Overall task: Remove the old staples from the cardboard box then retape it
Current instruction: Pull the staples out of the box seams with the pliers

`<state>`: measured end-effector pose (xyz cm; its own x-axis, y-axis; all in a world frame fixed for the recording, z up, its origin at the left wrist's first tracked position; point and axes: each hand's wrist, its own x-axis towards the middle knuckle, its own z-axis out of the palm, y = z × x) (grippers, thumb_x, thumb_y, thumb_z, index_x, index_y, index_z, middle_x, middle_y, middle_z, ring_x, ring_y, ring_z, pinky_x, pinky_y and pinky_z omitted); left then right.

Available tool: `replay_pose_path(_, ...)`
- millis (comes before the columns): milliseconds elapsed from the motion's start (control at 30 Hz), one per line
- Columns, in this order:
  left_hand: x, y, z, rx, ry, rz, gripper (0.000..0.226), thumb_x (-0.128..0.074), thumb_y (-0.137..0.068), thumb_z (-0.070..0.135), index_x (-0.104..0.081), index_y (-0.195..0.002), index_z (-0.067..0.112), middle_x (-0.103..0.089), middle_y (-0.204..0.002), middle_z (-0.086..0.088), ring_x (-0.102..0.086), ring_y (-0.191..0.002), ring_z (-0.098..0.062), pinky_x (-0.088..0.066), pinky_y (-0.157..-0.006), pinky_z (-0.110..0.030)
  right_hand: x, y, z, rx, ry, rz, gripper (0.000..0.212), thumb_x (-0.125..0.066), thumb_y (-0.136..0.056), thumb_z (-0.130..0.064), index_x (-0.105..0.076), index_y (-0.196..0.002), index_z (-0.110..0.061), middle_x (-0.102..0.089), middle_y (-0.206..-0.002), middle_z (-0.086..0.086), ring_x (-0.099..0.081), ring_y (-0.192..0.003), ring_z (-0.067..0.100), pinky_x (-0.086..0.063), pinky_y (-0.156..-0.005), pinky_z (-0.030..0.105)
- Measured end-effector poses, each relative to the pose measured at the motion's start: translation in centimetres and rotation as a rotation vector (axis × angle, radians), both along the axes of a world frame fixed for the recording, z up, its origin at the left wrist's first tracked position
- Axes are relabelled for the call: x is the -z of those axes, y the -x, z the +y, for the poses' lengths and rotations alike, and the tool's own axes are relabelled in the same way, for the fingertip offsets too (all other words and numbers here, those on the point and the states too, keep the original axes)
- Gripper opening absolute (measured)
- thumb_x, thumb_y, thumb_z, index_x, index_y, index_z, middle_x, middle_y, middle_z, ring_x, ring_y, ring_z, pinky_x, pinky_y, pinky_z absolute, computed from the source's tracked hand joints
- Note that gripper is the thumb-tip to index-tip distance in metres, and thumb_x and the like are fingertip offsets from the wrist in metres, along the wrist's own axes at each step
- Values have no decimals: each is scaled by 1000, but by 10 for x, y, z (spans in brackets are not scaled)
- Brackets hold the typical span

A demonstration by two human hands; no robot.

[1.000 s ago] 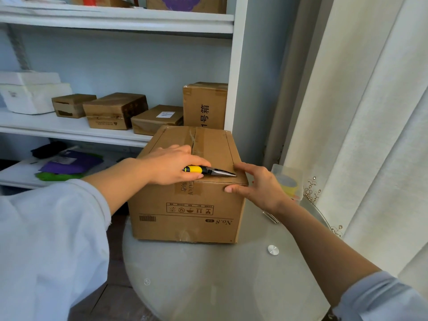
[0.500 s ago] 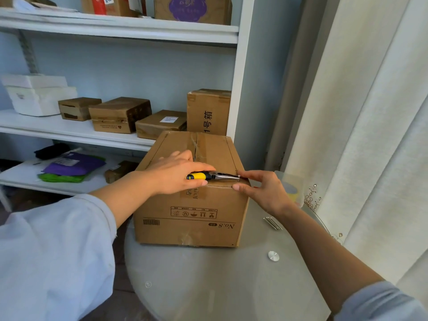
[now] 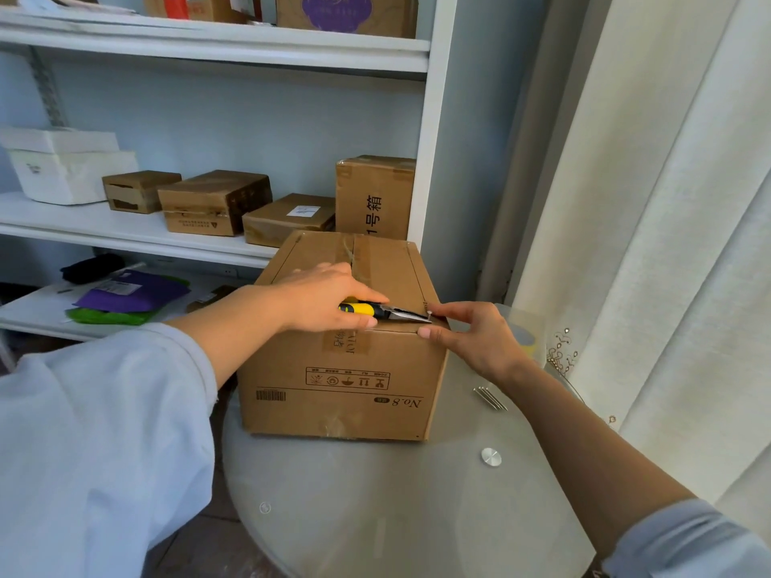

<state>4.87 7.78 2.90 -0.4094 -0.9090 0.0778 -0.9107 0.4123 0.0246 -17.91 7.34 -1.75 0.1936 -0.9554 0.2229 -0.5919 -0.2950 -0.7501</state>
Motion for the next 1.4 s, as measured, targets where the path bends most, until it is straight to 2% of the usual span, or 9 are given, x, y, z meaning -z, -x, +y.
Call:
replay_pose_path(500, 13, -12, -7, 69, -17, 217, 42, -53, -91, 46, -46, -132, 47, -44, -92, 10, -42, -87, -7, -42, -80, -30, -4, -3, 0, 41, -106, -222, 30, -57, -93, -6, -64, -122, -10, -63, -112, -2, -54, -109, 11, -41, -99, 27)
replay_pose_path(600, 15, -13, -9, 71, -25, 241, 41, -53, -91, 45, -46, -131, 49, -44, -93, 9, -42, -87, -5, -42, -80, -30, -4, -4, 2, 41, -115, -254, 26, -60, -93, -12, -66, -118, -11, -64, -108, -4, -56, -106, 11, -44, -97, 28)
replay_pose_path(733, 16, -14, -10, 84, -32, 263, 40, -52, -91, 45, -45, -129, 51, -45, -94, 8, -43, -89, -8, -43, -83, -32, -8, -10, 4, 55, -97, -303, 18, -62, -92, -27, -71, -103, -17, -65, -91, -11, -58, -87, 6, -43, -72, 19)
replay_pose_path(800, 15, -13, -8, 76, -41, 264, 41, -53, -91, 45, -45, -130, 51, -44, -94, 9, -43, -90, -9, -43, -86, -33, -8, -13, 3, 83, -87, -322, 17, -61, -92, -30, -72, -97, -19, -66, -88, -10, -58, -85, 6, -42, -72, 21)
replay_pose_path(933, 9, -14, -2, 46, -39, 185, 46, -50, -89, 52, -38, -134, 54, -41, -95, 10, -41, -94, -9, -41, -83, -29, -10, -17, 3, 94, -90, -298, 17, -61, -92, -30, -72, -96, -18, -66, -86, -10, -58, -83, 6, -41, -68, 18)
replay_pose_path(1033, 7, -11, 1, 22, 4, 42, 49, -45, -88, 59, -31, -135, 59, -42, -102, 6, -41, -98, -12, -39, -77, -30, -11, -18, 3, 91, -87, -303, 16, -62, -91, -29, -73, -93, -18, -67, -87, -8, -58, -84, 6, -41, -74, 23)
replay_pose_path(1133, 0, -5, 1, 28, 22, -7, 49, -45, -89, 59, -32, -136, 56, -42, -98, 6, -40, -95, -10, -36, -71, -28, -10, -18, 4, 110, -96, -288, 25, -58, -93, -35, -72, -84, -16, -69, -89, 5, -56, -78, 9, -40, -66, 21)
replay_pose_path(1200, -8, -2, -1, 41, 29, -29, 49, -46, -90, 57, -36, -137, 51, -41, -93, 8, -38, -89, -9, -35, -71, -27, -11, -15, 4, 124, -104, -275, 35, -54, -95, -38, -74, -90, -10, -69, -95, 12, -54, -75, 10, -38, -63, 16)
replay_pose_path(1400, -25, 7, -1, 86, 56, -160, 46, -45, -93, 50, -42, -138, 41, -42, -96, 10, -40, -91, -7, -36, -76, -25, -12, -12, 5, 102, -124, -278, 36, -51, -97, -38, -74, -93, -10, -66, -85, 2, -54, -74, 9, -36, -61, 15)
